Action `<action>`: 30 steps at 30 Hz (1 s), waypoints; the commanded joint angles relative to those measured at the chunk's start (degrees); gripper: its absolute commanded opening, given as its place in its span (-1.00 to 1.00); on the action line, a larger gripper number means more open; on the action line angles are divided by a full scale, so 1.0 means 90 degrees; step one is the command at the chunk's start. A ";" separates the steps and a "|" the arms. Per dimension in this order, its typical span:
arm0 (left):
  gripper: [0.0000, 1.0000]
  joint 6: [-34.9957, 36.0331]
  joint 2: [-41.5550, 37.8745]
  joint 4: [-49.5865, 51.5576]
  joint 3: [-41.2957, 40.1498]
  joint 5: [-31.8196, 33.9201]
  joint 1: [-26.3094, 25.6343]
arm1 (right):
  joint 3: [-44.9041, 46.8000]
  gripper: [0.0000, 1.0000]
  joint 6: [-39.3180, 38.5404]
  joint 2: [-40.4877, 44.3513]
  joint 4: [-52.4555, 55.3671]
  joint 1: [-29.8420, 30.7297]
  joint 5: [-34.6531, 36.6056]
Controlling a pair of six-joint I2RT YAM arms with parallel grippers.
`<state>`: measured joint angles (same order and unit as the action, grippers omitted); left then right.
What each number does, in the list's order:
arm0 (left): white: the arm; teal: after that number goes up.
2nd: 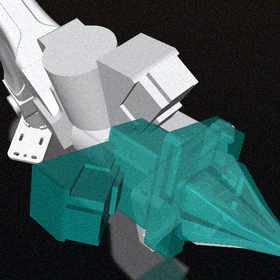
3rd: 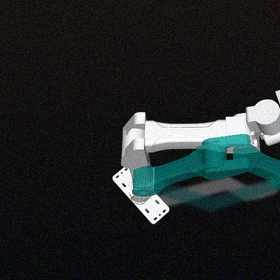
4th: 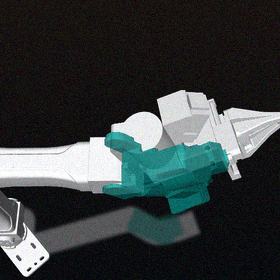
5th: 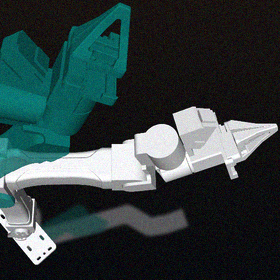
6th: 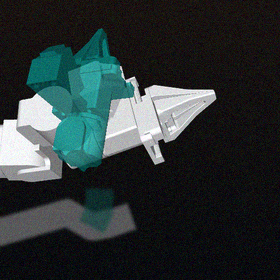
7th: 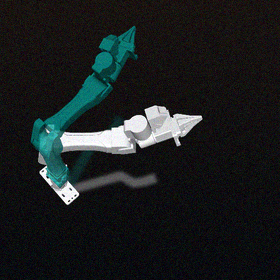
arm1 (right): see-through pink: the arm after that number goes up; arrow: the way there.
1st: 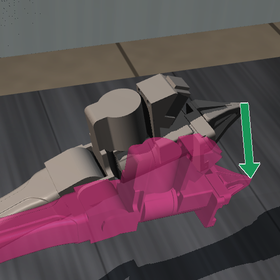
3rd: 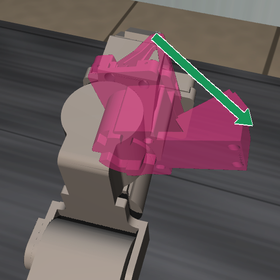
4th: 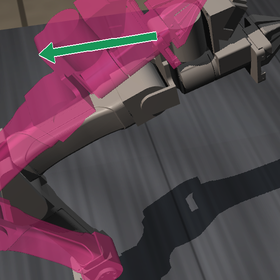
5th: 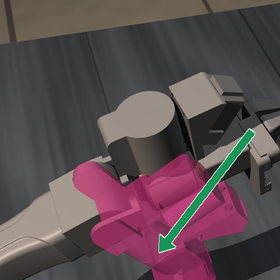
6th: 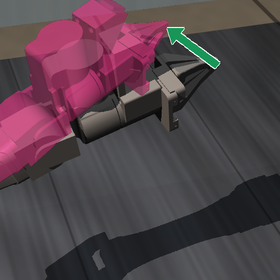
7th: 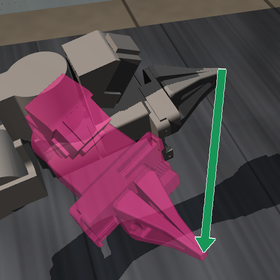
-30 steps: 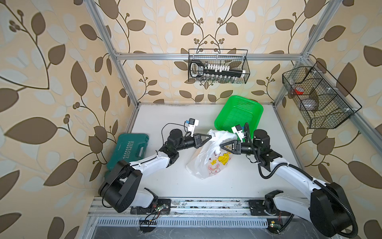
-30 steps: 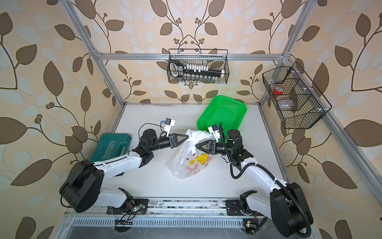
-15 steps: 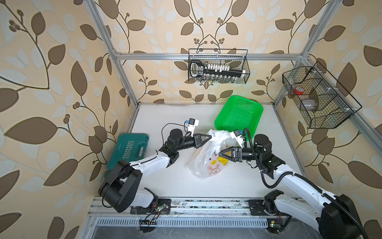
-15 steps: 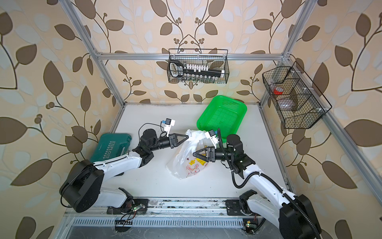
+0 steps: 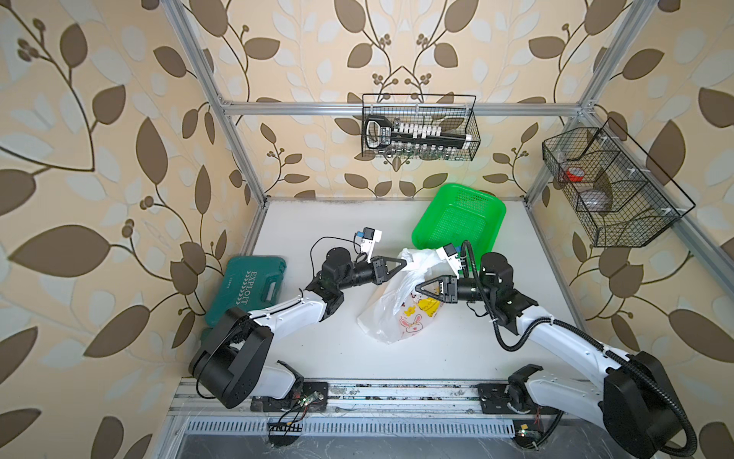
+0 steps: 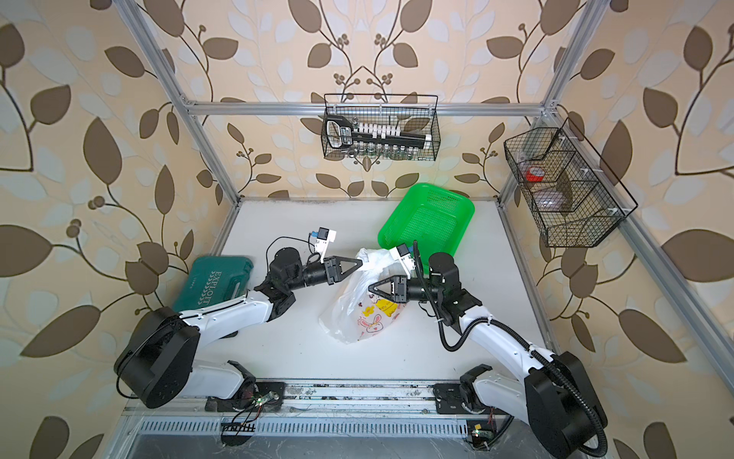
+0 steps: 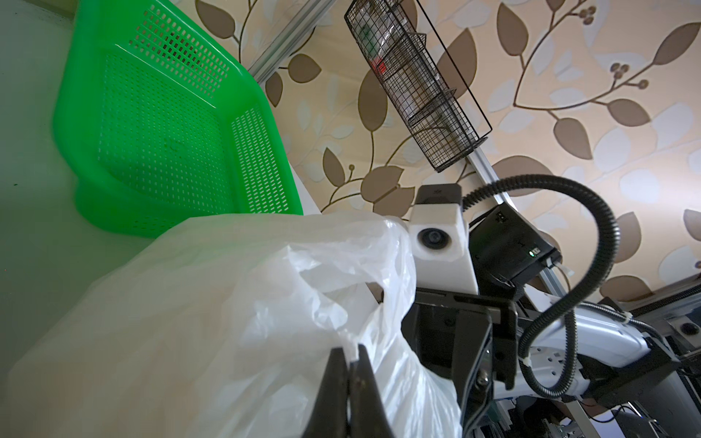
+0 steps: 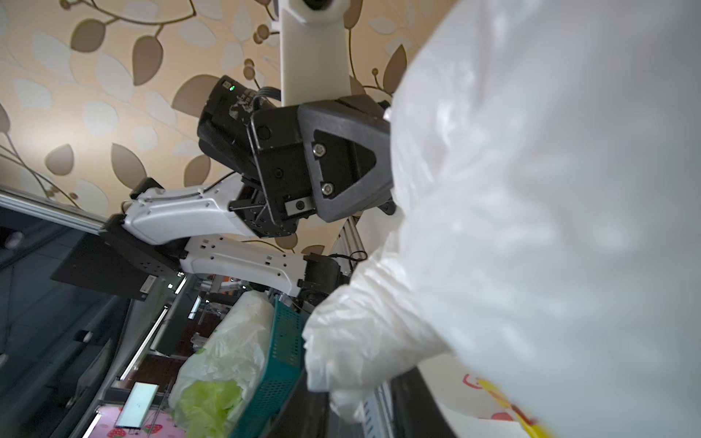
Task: Place the pears into plastic bags & tie knots
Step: Tie the plastic bag at the center of the board.
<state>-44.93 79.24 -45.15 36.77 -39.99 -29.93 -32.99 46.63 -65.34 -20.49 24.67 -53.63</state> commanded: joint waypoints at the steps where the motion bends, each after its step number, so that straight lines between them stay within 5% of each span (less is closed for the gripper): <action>1: -1.00 0.0177 -0.0121 -0.0155 0.0179 0.0103 0.0030 | -0.0176 -1.00 -0.0120 0.0033 0.0002 0.0023 -0.0028; 10: -1.00 0.0275 -0.0553 0.0830 0.0433 0.1479 0.0693 | 0.0109 -1.00 -0.0884 0.0343 0.1373 -0.0012 0.0369; 14: -1.00 0.0376 -0.0725 0.1257 0.0700 0.1412 0.1191 | 0.0314 -1.00 -0.1031 0.0395 0.1736 -0.0142 0.0677; 21: -1.00 0.0458 -0.1057 0.1373 0.0630 0.1256 0.1265 | 0.0370 -1.00 -0.0970 0.0115 0.1601 -0.0561 0.0840; 30: -1.00 0.0896 -0.1099 0.2024 0.1548 0.1604 0.1650 | -0.1136 -1.00 -0.1012 -0.0472 0.1650 -0.0553 0.0817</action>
<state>-39.44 70.37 -25.63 46.06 -28.60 -17.23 -39.79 38.72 -68.82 -6.28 19.75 -46.48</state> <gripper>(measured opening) 0.046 0.047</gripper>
